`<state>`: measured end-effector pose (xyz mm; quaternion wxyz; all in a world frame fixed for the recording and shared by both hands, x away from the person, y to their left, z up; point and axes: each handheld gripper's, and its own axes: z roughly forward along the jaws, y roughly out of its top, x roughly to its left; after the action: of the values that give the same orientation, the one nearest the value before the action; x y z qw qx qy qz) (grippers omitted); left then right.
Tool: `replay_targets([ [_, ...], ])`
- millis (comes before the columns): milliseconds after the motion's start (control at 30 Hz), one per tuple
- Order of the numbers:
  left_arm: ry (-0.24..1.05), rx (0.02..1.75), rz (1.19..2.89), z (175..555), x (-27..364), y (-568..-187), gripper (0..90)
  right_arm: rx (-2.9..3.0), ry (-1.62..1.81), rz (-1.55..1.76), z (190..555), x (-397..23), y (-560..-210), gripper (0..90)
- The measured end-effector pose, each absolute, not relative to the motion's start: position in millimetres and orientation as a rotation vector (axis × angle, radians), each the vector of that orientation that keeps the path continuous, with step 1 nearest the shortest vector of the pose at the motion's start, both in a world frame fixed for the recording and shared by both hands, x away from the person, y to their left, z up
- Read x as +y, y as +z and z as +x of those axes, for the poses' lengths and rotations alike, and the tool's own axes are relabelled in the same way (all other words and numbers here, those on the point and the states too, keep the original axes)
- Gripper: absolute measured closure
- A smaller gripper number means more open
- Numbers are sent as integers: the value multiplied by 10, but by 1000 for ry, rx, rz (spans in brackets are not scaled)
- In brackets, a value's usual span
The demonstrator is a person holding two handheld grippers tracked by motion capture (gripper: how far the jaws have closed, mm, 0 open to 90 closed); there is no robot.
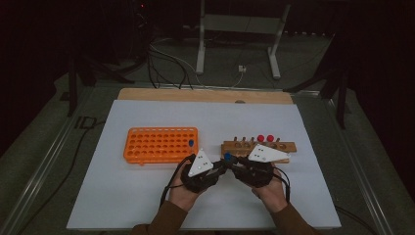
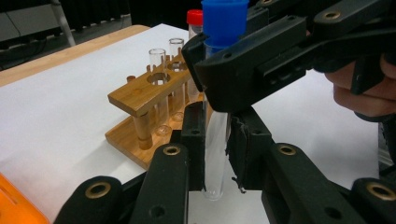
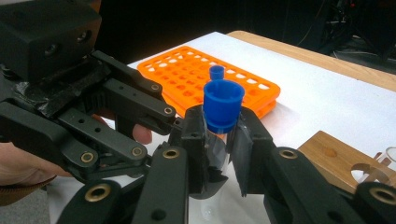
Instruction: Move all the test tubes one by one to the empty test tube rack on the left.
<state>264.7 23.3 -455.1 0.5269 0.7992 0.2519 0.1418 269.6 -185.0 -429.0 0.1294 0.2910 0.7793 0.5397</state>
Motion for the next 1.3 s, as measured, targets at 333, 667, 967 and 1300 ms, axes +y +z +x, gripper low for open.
replay_targets([
  [333,412,689,1879,2740,475,-4488,778,2119,1638,920,2757,-2152,-4165,330],
  [667,520,814,1787,2854,894,-4410,778,1969,1523,1099,2886,-2526,-4128,46],
  [967,610,872,1749,2912,1086,-4489,776,1857,1491,1189,2938,-2823,-4118,0],
  [1300,635,935,1771,3036,1089,-4704,776,1836,1497,1207,2946,-2906,-4116,0],
])
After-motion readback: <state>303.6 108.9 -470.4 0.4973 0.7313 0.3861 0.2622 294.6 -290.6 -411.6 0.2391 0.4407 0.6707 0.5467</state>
